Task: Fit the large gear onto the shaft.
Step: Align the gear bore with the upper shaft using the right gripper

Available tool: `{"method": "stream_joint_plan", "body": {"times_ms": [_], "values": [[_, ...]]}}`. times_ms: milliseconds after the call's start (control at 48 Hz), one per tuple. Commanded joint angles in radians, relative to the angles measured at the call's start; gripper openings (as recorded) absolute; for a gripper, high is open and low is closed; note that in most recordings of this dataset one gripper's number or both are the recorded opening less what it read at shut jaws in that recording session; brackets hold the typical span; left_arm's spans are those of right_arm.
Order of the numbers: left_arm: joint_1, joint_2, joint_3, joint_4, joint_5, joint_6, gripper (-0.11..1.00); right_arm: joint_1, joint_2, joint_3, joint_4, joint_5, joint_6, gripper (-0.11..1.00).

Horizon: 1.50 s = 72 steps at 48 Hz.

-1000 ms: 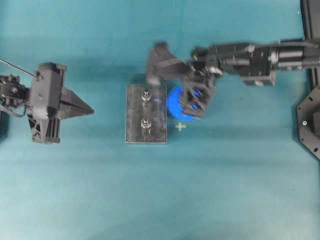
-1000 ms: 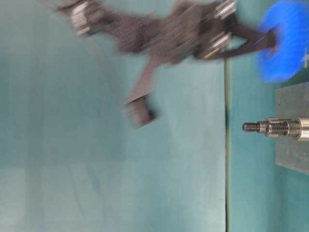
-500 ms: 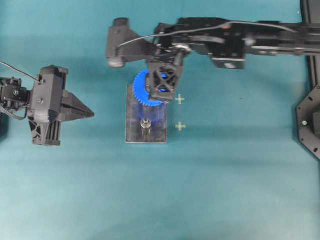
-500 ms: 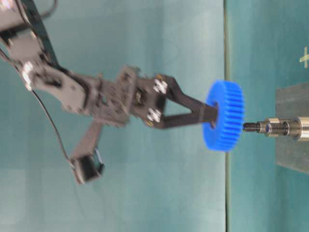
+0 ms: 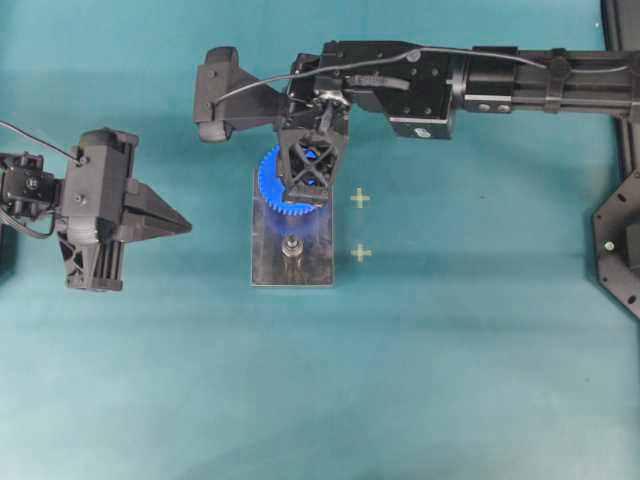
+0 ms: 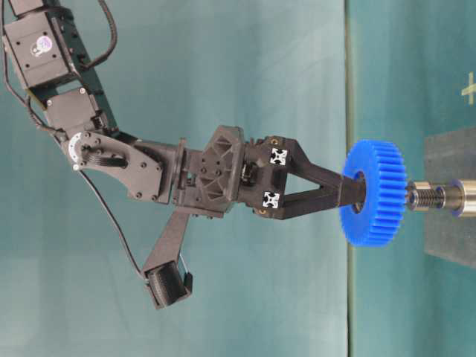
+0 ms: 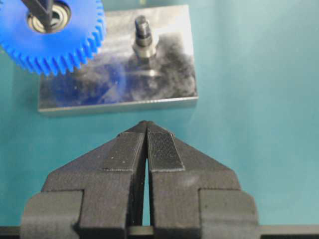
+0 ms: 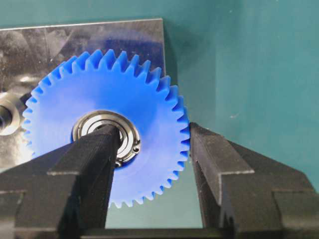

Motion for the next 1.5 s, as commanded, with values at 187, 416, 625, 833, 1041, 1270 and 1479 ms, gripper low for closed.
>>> {"method": "stream_joint_plan", "body": {"times_ms": [187,416,625,833,1041,1270,1479], "values": [[-0.002,-0.003,-0.029,0.003,-0.011,-0.005,0.00,-0.006,-0.014,-0.028,-0.003,0.000,-0.009,0.49],[-0.002,-0.002,-0.028,0.003,-0.011,-0.006,0.00,-0.012,-0.012,-0.035,-0.002,0.003,-0.005,0.49],[-0.002,-0.002,-0.029,0.003,-0.012,-0.006,0.00,-0.015,-0.015,-0.048,-0.002,0.046,-0.011,0.49],[-0.003,-0.002,-0.029,0.003,-0.014,-0.009,0.00,-0.015,-0.015,-0.055,-0.002,0.054,-0.011,0.72],[-0.003,-0.002,-0.028,0.003,-0.014,-0.009,0.00,-0.015,-0.006,-0.060,0.000,0.052,-0.008,0.71],[-0.002,-0.002,-0.025,0.003,-0.014,-0.015,0.00,-0.014,-0.008,-0.055,-0.002,0.061,-0.003,0.70],[-0.002,0.000,-0.021,0.003,-0.015,-0.035,0.00,-0.014,-0.011,-0.005,-0.002,0.063,-0.003,0.70]]}}
